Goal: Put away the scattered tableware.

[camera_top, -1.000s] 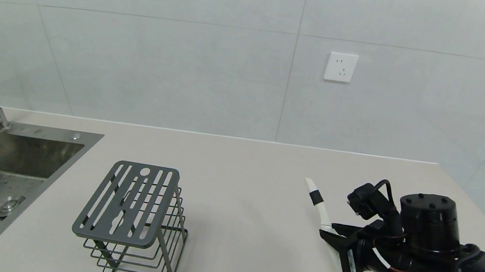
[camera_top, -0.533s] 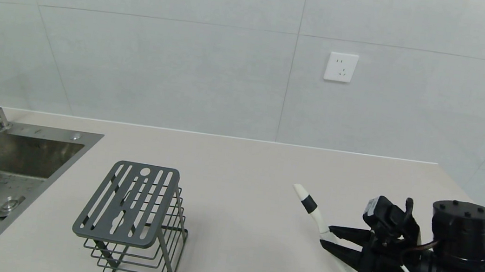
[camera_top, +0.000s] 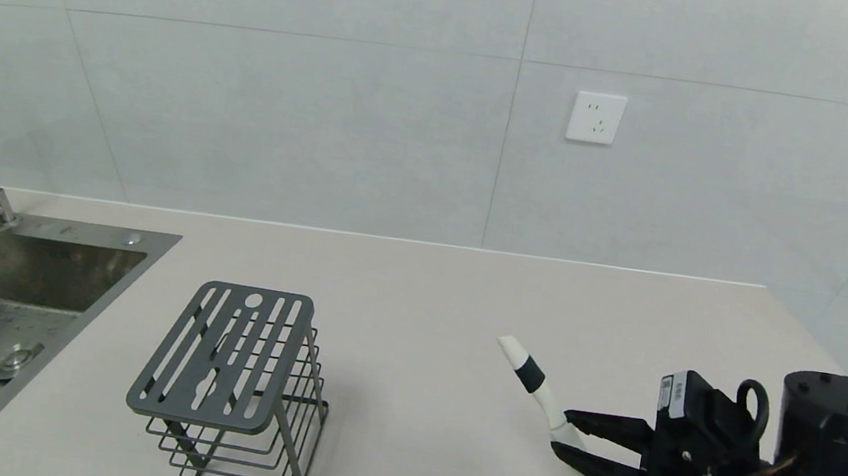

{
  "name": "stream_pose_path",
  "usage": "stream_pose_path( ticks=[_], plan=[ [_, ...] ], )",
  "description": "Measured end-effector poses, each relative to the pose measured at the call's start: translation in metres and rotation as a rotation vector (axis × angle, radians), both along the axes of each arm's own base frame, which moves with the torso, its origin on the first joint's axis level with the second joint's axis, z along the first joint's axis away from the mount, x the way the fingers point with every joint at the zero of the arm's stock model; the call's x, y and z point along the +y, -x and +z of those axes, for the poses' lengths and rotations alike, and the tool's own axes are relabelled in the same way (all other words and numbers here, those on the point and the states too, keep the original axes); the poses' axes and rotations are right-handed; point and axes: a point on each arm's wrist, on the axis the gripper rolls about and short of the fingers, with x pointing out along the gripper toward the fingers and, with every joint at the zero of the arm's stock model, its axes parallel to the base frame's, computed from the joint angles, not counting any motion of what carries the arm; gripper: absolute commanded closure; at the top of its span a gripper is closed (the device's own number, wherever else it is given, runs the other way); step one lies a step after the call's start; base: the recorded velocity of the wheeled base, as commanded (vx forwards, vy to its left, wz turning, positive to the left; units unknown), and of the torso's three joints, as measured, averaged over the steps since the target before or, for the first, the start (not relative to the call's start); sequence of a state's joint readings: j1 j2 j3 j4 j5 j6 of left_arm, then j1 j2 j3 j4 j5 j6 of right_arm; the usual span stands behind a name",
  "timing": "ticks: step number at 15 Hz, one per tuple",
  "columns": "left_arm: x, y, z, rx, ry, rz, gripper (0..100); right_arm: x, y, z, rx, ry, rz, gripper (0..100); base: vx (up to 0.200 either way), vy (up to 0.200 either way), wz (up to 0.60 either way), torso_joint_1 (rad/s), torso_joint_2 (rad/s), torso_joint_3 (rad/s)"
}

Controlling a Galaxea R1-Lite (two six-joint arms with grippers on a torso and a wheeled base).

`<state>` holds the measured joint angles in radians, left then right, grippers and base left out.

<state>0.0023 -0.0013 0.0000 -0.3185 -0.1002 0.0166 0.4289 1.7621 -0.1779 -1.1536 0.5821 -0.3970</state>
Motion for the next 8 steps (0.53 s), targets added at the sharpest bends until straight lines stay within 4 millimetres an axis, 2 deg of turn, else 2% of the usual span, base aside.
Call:
stream_pose_path(
  ticks=[3, 8],
  plan=[
    [-0.004, 0.002, 0.004, 0.001, -0.035, -0.177, 0, -0.001, 0.007, 0.002, -0.039, -0.033, 0.036, 100, 0.000, 0.000, 0.00, 0.000, 0.00, 0.000],
    [-0.007, 0.003, 0.045, 0.029, -0.070, -0.357, 0, 0.001, 0.007, 0.008, -0.090, -0.066, 0.066, 100, 0.000, 0.000, 0.00, 0.000, 0.00, 0.000]
  ],
)
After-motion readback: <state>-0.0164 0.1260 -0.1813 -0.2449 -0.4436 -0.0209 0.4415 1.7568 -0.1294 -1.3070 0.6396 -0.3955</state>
